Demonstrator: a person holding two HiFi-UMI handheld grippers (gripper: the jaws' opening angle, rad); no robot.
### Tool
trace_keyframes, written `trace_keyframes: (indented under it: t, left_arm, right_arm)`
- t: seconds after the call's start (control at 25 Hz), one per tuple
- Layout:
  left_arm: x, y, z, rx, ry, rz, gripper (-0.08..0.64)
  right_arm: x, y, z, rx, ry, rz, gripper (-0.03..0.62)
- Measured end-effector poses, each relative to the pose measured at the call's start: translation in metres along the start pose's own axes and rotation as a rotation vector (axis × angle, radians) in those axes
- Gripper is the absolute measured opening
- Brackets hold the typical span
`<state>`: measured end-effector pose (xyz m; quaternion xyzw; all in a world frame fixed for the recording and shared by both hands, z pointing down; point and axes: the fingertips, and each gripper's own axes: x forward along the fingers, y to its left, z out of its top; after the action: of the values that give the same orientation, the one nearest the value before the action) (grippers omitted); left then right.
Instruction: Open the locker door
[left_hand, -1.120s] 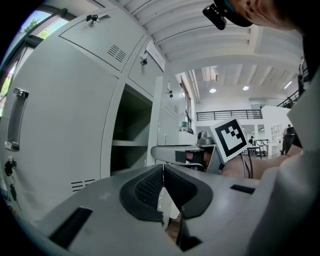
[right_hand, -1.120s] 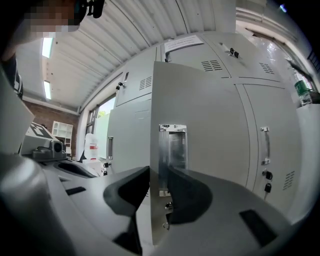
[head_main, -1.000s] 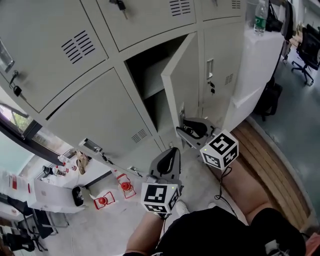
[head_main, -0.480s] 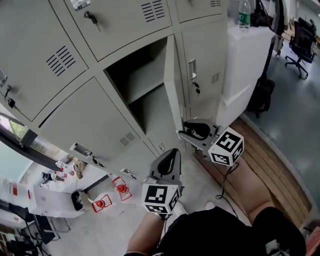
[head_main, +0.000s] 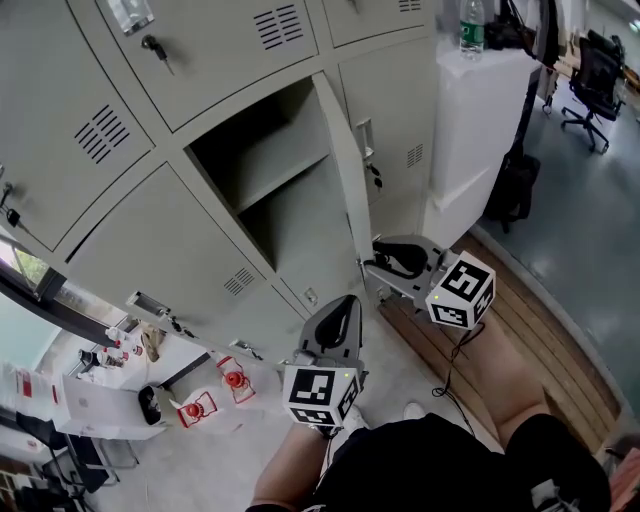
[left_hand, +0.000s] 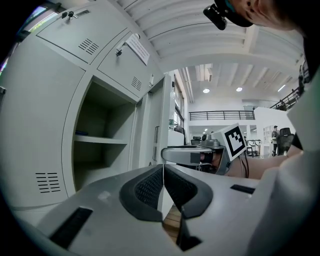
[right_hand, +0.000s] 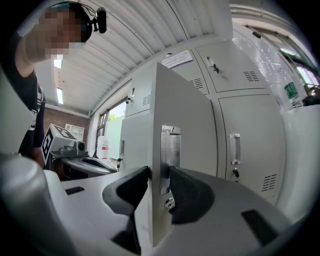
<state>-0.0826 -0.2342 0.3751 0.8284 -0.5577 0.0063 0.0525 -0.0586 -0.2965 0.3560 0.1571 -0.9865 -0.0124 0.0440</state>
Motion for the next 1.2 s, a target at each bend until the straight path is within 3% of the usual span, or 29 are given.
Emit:
trace_keyframes:
  t: [0.56,0.8,0.92,1.2]
  left_arm:
    - [0.029,-0.035,0.003,0.014,0.001,-0.069,0.02]
    - [0.037,-0.048,0.004,0.021,0.002,-0.1,0.02]
    - [0.04,-0.053,0.004,0.026,0.002,-0.111,0.02]
    - [0.041,-0.057,0.005,0.03,0.004,-0.115,0.02]
  right_arm:
    - [-0.058,-0.043,-0.006,0.018,-0.001,-0.182,0.193]
    - [-0.077,-0.062,-0.007,0.006,0.007,-0.291,0.172]
    - [-0.083,-0.066,-0.008,-0.018,0.012,-0.35,0.13]
    - [-0.093,-0.08,-0.009,-0.004,0.015,-0.437,0.126]
